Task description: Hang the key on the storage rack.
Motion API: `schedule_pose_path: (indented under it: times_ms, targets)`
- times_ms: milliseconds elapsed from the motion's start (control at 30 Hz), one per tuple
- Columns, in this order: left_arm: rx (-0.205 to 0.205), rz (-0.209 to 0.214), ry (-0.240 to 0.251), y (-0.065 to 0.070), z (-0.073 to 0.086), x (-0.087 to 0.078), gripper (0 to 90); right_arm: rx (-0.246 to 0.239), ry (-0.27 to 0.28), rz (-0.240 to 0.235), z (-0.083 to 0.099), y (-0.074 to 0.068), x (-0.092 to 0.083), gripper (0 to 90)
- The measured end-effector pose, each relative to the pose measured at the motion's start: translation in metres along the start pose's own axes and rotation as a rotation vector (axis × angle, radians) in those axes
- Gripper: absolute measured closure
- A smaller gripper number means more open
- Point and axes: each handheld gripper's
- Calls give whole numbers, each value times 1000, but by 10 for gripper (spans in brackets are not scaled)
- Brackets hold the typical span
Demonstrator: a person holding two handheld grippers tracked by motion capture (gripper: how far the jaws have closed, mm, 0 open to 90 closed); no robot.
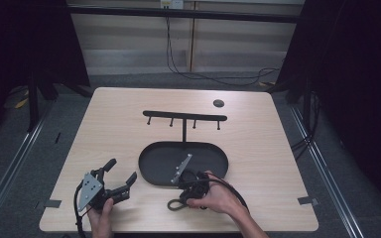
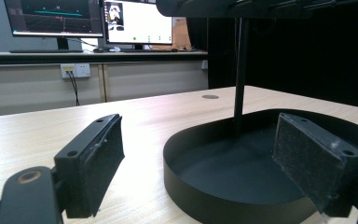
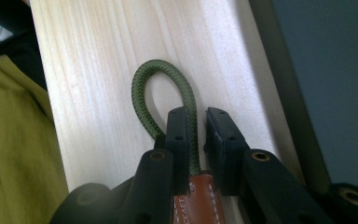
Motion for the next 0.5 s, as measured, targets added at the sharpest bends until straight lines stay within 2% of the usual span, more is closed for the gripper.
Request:
schedule_pose_path:
  times_ms: [100,133,300,400,467,500]
  targets:
    - [-1,-1,2,0,0,0,157,-17,-8,17,-1,-2,0,808]
    - [-2,-1,2,0,0,0,157,-5,-19,9,-1,-3,1,838]
    - [-4,-1,4,0,0,0,158,-7,-38,-10,-4,0,1,847]
    - [-1,0,0,0,0,0,158,22,-48,-12,-6,0,1,854]
    - [-1,0,0,0,0,0,158,40,-61,-48,-6,2,2,856]
    - [-1,0,0,0,0,0,158,53,-65,-50,-6,2,1,857]
Point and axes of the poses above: each handheld gripper's, and its own axes: x roughly forward along the jaws, z roughly out of its underside, y roughly to its right, and after that the axes turned 15 degrees about x, right-handed
